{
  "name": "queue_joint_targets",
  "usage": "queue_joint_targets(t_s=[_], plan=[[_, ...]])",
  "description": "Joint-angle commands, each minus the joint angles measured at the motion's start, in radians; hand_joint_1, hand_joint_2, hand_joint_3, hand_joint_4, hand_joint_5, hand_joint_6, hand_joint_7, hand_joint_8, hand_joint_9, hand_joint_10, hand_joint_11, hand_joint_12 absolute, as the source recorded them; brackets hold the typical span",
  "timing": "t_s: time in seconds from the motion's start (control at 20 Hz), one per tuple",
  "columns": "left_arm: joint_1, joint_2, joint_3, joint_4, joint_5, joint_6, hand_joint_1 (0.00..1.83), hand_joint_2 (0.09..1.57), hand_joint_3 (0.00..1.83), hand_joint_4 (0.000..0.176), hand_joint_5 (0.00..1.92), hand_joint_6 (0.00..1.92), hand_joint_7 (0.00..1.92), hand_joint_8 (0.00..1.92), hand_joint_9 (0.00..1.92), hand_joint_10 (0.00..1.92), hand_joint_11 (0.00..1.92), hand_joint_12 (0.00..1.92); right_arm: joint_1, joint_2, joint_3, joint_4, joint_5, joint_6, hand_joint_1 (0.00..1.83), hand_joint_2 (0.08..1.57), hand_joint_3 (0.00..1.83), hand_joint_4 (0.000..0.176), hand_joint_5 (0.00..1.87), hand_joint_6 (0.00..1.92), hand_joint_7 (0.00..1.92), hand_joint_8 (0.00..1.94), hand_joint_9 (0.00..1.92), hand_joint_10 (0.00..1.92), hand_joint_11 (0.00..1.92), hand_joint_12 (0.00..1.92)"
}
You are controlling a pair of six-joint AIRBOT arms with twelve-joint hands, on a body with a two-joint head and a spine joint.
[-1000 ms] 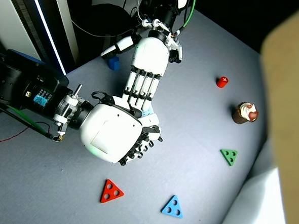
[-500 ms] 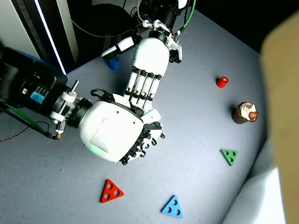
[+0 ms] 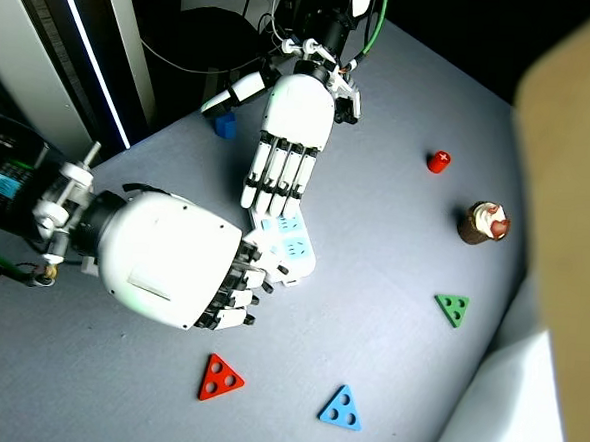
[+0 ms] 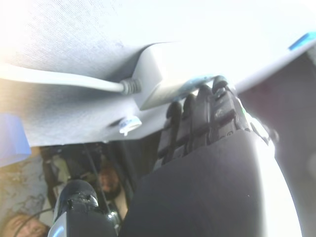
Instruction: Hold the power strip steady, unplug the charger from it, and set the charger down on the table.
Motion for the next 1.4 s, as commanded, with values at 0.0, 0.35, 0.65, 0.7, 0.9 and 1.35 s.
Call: queue_joint_targets(t_s=[0.0,0.35,0.65,0.7,0.9,1.35], plan=[[0.004,0.002,0.005,-0.013,0.043,-0.012,0.00,0.85,0.00,0.000,0.07,0.00,0.06,0.00,0.05,0.00,0.04,0.03,0.001,0.017,0.014,-0.055,0.111,0.005,1.40,1.02,0.00,0.000,1.08,0.79,1.28,0.33,1.13,0.86,1.03,0.51],[-0.004,0.002,0.005,-0.013,0.045,-0.012,0.00,0.86,0.00,0.000,0.07,0.00,0.07,0.01,0.05,0.01,0.04,0.03,-0.016,0.017,0.020,-0.392,0.174,-0.086,1.40,1.02,0.00,0.000,1.12,0.73,1.33,0.23,1.13,0.87,1.06,0.52],[-0.009,0.002,0.004,-0.013,0.047,-0.012,0.00,0.86,0.00,0.000,0.07,0.00,0.08,0.01,0.06,0.01,0.06,0.03,-0.026,0.011,-0.001,-0.607,0.228,-0.291,1.39,1.04,0.00,0.000,1.07,0.83,1.17,0.50,1.10,0.93,1.03,0.50],[-0.010,0.003,0.004,-0.013,0.047,-0.012,0.00,0.86,0.00,0.000,0.07,0.00,0.07,0.00,0.06,0.00,0.05,0.03,-0.030,0.010,-0.009,-0.665,0.234,-0.335,1.39,1.04,0.00,0.000,1.06,0.86,1.17,0.49,1.09,0.95,1.02,0.50],[-0.014,0.005,0.003,-0.013,0.047,-0.012,0.00,0.87,0.00,0.000,0.07,0.00,0.07,0.01,0.05,0.01,0.04,0.03,-0.056,-0.006,-0.014,-0.768,0.233,-0.426,1.38,1.07,0.00,0.000,0.93,1.03,1.17,0.53,1.06,1.01,0.98,0.44],[-0.019,0.007,0.004,-0.013,0.047,-0.012,0.00,0.86,0.00,0.000,0.07,0.00,0.06,0.00,0.04,0.00,0.04,0.03,-0.122,-0.023,-0.012,-0.832,0.235,-0.435,1.32,1.03,0.00,0.000,0.86,0.00,0.97,0.31,1.04,0.00,0.91,0.41]])
